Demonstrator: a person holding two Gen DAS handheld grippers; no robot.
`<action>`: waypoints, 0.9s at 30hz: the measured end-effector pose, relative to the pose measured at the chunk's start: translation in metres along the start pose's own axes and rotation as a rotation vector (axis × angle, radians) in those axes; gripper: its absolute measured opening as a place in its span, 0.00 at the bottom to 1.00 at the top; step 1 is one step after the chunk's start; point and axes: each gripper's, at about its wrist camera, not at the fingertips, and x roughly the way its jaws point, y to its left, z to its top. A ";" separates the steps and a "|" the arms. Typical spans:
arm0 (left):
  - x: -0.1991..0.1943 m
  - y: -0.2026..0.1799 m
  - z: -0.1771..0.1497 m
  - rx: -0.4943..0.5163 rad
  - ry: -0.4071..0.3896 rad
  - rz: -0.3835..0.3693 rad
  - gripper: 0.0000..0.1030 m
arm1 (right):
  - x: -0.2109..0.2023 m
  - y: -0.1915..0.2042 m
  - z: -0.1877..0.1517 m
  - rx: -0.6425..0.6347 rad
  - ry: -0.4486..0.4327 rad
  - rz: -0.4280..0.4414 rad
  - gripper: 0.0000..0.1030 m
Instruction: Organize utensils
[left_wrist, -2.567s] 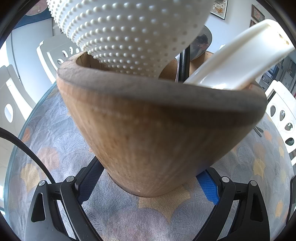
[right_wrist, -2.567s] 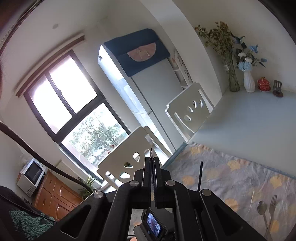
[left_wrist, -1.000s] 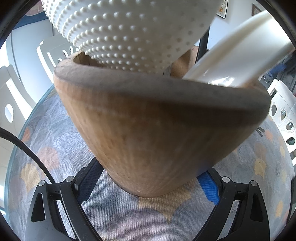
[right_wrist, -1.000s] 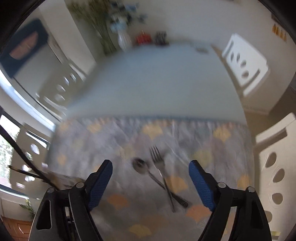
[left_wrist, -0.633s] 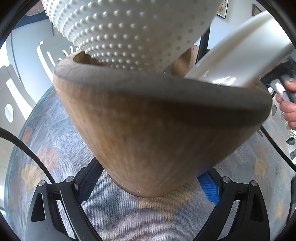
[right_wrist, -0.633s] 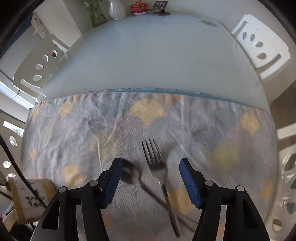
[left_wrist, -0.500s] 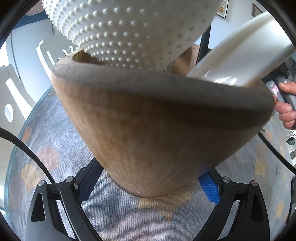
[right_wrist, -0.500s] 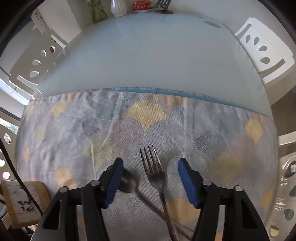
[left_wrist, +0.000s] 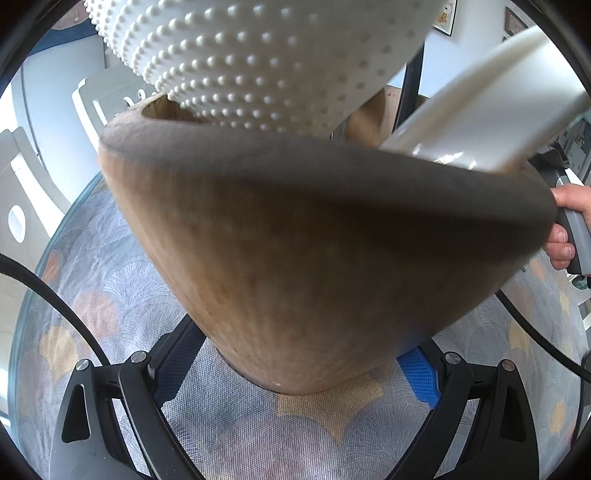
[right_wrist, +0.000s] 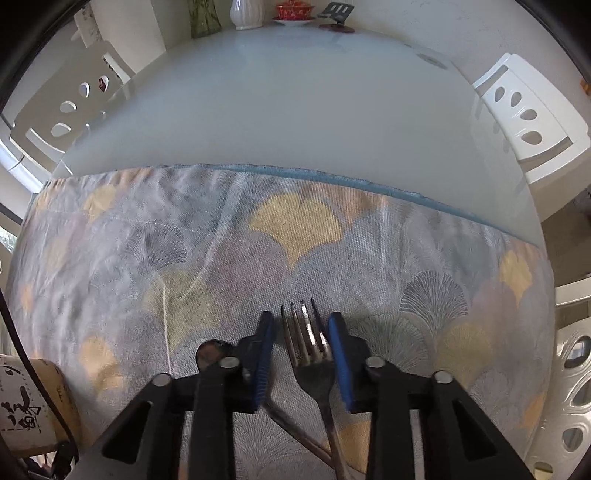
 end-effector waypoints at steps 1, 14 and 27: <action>0.000 0.000 0.000 0.000 0.000 0.000 0.94 | -0.001 -0.001 -0.001 -0.002 -0.006 -0.002 0.22; 0.002 0.000 -0.001 0.001 0.005 0.002 0.94 | -0.056 -0.023 -0.016 0.132 -0.138 0.089 0.08; 0.003 -0.001 0.000 -0.001 0.006 -0.001 0.94 | -0.025 -0.018 -0.036 0.042 0.069 0.123 0.14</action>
